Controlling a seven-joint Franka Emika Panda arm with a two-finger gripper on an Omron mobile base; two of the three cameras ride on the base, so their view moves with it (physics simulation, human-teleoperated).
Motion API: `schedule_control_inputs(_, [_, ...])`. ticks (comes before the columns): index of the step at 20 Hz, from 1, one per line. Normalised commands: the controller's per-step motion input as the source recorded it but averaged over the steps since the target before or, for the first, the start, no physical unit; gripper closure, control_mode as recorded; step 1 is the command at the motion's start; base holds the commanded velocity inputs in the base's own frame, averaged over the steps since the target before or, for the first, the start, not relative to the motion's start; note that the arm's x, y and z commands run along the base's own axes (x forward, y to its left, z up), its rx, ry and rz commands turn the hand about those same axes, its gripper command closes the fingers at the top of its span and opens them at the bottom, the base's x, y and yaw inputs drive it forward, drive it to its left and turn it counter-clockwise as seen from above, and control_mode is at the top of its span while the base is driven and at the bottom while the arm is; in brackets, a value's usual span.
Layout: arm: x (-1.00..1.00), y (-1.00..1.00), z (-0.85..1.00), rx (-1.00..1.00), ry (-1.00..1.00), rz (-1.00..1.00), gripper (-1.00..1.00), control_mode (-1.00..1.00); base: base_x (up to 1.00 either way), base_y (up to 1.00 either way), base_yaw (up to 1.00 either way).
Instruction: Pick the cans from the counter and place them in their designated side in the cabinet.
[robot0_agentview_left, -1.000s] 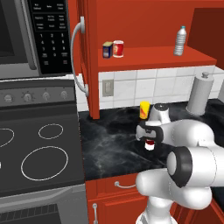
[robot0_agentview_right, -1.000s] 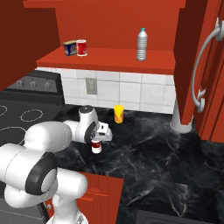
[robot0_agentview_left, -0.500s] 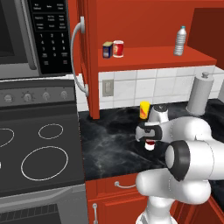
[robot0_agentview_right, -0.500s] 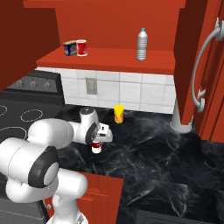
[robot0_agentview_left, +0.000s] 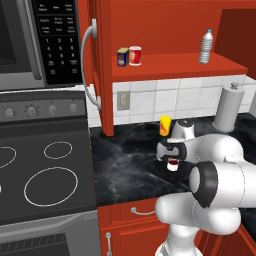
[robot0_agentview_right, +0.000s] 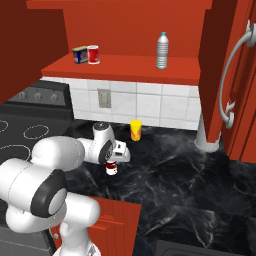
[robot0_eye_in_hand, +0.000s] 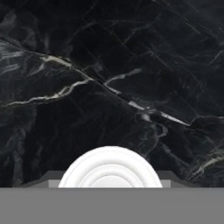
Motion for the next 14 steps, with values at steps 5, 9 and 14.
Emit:
schedule_control_inputs(5, [-0.06,0.00,0.40,0.03,-0.03,0.00,1.00,-1.00,0.00,0.00,0.00])
schedule_control_inputs(9, [-0.09,0.00,0.50,0.03,-0.04,0.00,1.00,-1.00,0.00,0.00,0.00])
schedule_control_inputs(14, [-0.07,0.00,0.58,0.03,-0.05,0.00,1.00,-1.00,0.00,0.00,0.00])
